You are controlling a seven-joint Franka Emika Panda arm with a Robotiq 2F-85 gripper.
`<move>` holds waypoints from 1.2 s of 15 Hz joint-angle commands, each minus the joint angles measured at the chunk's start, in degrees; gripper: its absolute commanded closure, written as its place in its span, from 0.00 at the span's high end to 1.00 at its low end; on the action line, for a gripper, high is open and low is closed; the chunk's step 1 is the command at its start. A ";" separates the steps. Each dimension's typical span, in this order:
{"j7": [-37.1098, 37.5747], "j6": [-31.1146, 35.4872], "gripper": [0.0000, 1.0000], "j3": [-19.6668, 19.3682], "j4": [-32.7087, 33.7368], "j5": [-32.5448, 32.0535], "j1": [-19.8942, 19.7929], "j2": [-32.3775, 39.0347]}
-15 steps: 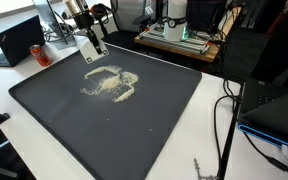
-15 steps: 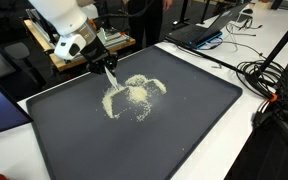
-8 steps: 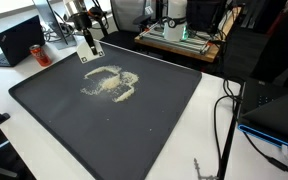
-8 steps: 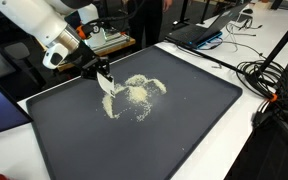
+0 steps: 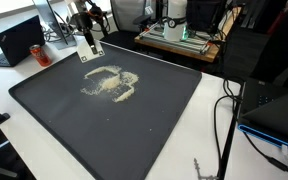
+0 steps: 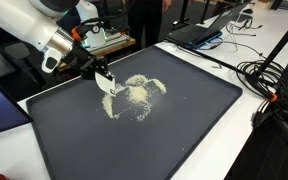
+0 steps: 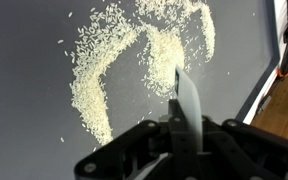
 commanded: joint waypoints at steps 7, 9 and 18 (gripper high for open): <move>-4.42 -10.34 0.01 -2.47 2.14 5.52 -0.67 1.53; -4.53 -10.90 0.01 -2.93 2.68 6.22 -0.48 1.78; -7.65 -19.56 0.01 -4.51 7.04 0.48 -0.20 5.47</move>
